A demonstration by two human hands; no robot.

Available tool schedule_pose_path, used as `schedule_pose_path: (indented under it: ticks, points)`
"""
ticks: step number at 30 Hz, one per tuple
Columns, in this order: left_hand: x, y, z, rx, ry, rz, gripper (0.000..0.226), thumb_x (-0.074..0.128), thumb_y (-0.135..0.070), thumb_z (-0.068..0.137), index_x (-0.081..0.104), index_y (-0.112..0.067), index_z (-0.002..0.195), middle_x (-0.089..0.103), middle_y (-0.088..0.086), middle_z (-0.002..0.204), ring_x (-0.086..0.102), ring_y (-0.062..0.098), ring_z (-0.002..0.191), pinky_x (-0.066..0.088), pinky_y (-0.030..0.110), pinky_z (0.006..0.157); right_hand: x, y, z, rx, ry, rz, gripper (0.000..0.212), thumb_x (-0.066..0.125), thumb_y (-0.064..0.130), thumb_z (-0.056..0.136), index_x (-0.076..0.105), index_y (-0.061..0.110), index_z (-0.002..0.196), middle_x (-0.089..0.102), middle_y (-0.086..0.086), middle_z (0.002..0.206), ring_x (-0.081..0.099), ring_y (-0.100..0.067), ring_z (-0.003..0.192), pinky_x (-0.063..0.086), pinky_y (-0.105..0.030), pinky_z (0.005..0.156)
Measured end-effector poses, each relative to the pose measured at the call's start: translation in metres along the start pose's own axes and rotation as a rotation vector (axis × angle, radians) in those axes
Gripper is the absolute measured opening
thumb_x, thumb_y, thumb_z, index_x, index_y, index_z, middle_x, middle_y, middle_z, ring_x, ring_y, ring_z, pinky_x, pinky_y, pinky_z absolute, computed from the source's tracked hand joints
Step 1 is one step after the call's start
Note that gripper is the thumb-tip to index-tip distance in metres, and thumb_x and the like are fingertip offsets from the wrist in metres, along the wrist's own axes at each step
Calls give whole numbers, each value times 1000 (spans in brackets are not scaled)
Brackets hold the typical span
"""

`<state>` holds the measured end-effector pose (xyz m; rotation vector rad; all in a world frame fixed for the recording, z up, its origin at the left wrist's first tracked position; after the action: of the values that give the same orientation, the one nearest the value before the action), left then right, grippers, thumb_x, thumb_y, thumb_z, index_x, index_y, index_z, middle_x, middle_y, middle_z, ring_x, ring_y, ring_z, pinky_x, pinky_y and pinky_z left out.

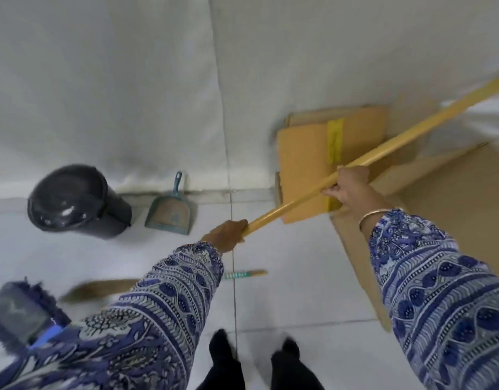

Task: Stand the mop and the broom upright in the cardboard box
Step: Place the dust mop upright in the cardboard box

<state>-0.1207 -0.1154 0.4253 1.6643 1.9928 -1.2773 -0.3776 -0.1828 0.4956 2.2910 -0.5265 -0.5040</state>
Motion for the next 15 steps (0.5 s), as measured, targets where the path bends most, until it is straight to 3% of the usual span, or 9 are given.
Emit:
schedule_pose_path:
  ticks: [2, 4, 7, 9, 11, 13, 15]
  points:
    - [-35, -42, -13, 35, -26, 17, 13, 50, -10, 91, 50, -5, 103, 61, 15, 92, 54, 22, 69, 46, 37, 68, -14, 61, -33, -88, 37, 79, 48, 49, 5, 92, 33, 4, 137, 50, -15, 131, 49, -39, 124, 48, -59, 93]
    - [-69, -92, -28, 73, -75, 38, 17, 55, -12, 89, 51, -4, 103, 64, 18, 103, 61, 29, 86, 48, 41, 80, -40, 127, -63, -209, 38, 57, 42, 44, 6, 94, 33, 6, 135, 45, -17, 137, 49, -40, 123, 50, -60, 86]
    - [-108, -170, -46, 123, -122, 60, 21, 55, -13, 90, 51, -1, 106, 63, 19, 109, 55, 26, 86, 42, 35, 80, -87, 204, -93, -388, 55, 22, 39, 44, 8, 94, 34, 6, 131, 44, -19, 137, 55, -40, 112, 54, -55, 71]
    - [-124, -223, -56, 144, -159, 76, 24, 55, -14, 90, 50, 0, 109, 61, 19, 113, 54, 26, 87, 42, 35, 81, -124, 250, -113, -477, 100, 13, 37, 44, 9, 94, 35, 5, 130, 48, -18, 131, 58, -36, 95, 55, -53, 69]
    - [-138, -273, -59, 168, -187, 90, 30, 56, -16, 90, 48, -1, 115, 59, 20, 116, 55, 28, 94, 44, 37, 87, -161, 295, -131, -557, 129, 1, 35, 44, 9, 94, 37, 5, 128, 49, -16, 118, 56, -31, 83, 57, -44, 49]
    - [-148, -327, -60, 206, -228, 69, 32, 56, -17, 89, 48, -3, 117, 59, 17, 116, 53, 27, 96, 44, 38, 90, -203, 335, -148, -639, 144, -9, 34, 45, 10, 93, 38, 5, 126, 47, -13, 113, 55, -32, 87, 51, -33, 33]
    - [-159, -379, -59, 250, -294, 46, 30, 56, -16, 89, 48, -6, 116, 59, 13, 106, 55, 28, 99, 45, 39, 90, -243, 371, -162, -709, 140, -33, 35, 46, 12, 94, 38, 6, 127, 48, -14, 114, 56, -34, 92, 52, -37, 39]
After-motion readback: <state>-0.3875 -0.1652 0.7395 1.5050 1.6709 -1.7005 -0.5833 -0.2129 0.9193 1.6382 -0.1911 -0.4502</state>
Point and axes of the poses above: each hand's wrist, its own z-axis towards the middle knuckle, its own x-axis out of the palm, y = z × x, the point moved 9 cm from there along z, towards the middle knuckle
